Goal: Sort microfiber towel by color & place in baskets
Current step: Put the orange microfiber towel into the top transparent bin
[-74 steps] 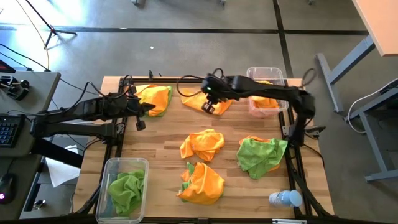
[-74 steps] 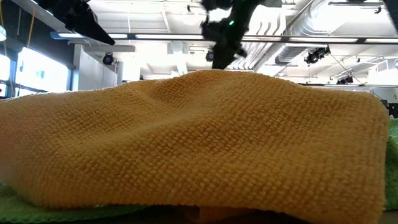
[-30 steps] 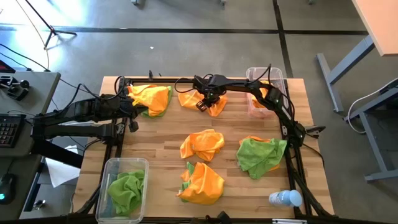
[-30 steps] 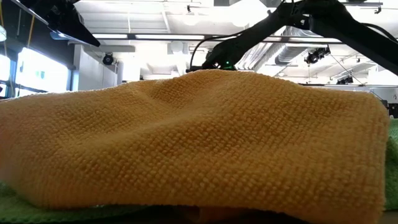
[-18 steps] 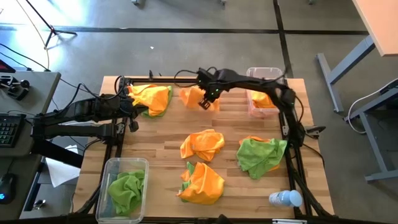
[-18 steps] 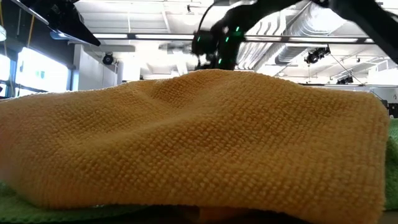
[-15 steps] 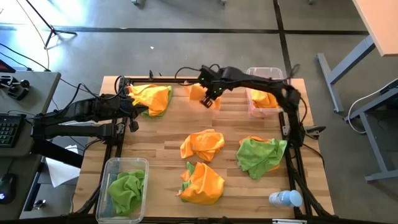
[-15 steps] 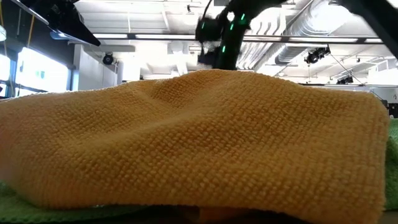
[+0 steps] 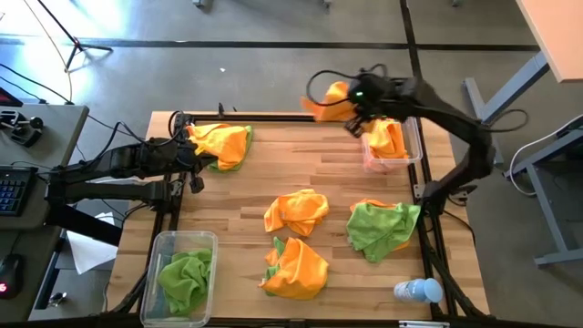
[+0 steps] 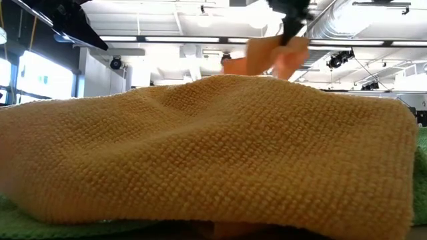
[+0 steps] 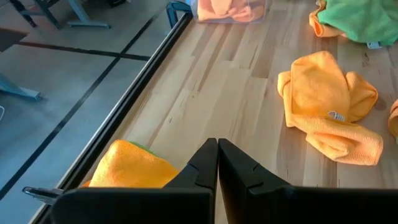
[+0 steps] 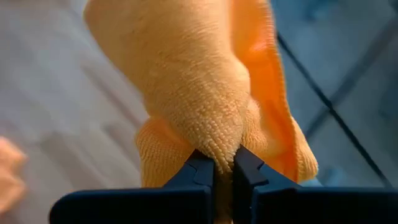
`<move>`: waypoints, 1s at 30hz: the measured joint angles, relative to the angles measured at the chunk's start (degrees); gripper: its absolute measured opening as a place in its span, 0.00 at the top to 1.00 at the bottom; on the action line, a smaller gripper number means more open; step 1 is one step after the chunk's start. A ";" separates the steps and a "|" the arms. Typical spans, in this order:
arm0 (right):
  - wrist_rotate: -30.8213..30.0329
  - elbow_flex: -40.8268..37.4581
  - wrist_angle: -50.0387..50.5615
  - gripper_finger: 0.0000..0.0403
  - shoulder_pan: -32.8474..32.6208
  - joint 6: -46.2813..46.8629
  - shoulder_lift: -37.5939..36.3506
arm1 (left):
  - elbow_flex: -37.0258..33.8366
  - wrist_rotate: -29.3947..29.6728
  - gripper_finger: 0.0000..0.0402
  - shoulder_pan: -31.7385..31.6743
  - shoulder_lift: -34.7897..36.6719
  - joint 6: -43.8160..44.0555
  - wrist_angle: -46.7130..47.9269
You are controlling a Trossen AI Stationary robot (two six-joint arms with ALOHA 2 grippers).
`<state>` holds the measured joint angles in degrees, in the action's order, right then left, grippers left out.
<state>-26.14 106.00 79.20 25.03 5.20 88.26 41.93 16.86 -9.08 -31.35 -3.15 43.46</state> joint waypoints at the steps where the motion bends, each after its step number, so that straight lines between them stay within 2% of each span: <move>1: -1.72 0.00 2.16 0.99 0.69 1.01 -1.12 | 0.00 0.00 1.00 0.00 -0.01 0.02 -0.03; 5: -7.55 -0.03 11.59 0.99 4.15 5.58 -3.60 | 0.00 0.39 1.00 0.00 -0.17 0.10 -0.07; 9: -5.78 -2.51 10.10 0.99 7.95 0.96 -5.32 | 0.00 0.40 1.00 0.00 -0.31 1.65 -0.10; 12: -9.31 -5.56 10.75 1.00 10.61 3.66 -5.28 | 0.00 0.37 1.00 0.00 -0.31 3.34 -0.09; 16: -9.10 -11.76 10.87 1.00 14.14 2.56 -5.31 | 0.00 0.42 1.00 0.00 -0.31 5.84 -0.05; 19: -7.31 -17.84 10.79 1.00 16.53 -0.81 -5.21 | 0.00 0.44 1.00 0.00 -0.31 6.09 -0.07; 24: -1.98 -27.37 7.47 1.00 19.03 -11.91 -5.22 | 0.00 0.82 1.00 0.00 -0.35 6.07 -0.07; 30: 9.49 -33.82 -4.38 1.00 21.26 -26.77 -5.22 | 0.00 1.84 1.00 -0.01 -0.35 6.05 -0.05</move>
<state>-16.65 72.17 74.82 46.28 -21.57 83.05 41.93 18.70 -9.09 -31.70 2.90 43.41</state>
